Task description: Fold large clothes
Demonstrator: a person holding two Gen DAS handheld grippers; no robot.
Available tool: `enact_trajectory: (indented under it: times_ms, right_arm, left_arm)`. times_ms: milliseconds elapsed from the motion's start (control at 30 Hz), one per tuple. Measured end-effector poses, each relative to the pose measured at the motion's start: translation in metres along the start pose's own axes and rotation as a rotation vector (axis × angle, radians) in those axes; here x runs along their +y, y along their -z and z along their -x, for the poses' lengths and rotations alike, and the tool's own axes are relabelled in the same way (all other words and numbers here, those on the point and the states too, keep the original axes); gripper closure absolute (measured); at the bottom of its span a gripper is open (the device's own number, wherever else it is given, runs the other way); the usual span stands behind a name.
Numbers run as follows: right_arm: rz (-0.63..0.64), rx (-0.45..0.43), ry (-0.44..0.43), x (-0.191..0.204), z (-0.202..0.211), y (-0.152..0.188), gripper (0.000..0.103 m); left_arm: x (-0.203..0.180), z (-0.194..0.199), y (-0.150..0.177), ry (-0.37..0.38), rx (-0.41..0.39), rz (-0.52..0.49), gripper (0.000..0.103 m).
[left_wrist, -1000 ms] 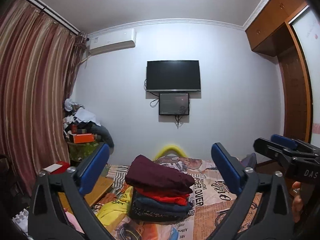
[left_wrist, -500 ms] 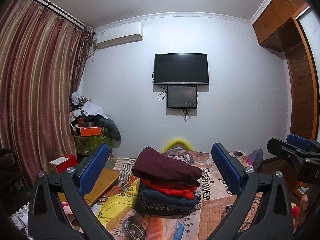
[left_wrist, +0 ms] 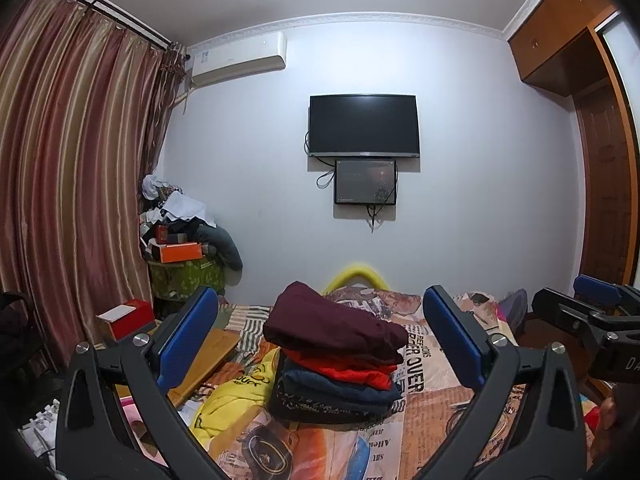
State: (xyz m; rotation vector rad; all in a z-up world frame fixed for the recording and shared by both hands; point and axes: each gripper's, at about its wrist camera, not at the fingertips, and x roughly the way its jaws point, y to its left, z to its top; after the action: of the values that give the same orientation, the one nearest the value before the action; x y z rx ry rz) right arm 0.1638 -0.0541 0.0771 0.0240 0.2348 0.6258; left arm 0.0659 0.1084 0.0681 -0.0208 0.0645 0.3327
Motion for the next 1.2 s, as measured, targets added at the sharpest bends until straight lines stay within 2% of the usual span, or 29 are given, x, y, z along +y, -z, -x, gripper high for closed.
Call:
enact_trajectory:
  times_ms: [333, 500, 1200]
  right_arm:
    - [0.0, 0.02, 0.0, -0.001, 0.001, 0.0, 0.0]
    - [-0.001, 0.021, -0.002, -0.001, 0.003, -0.002, 0.0]
    - [-0.036, -0.01, 0.019, -0.014, 0.015, -0.003, 0.0]
  left_arm:
    - [0.0, -0.008, 0.004, -0.003, 0.021, 0.007, 0.0]
    - [-0.001, -0.009, 0.002, 0.026, 0.029, 0.01, 0.0]
    - [-0.016, -0.001, 0.0, 0.06, 0.033, -0.017, 0.0]
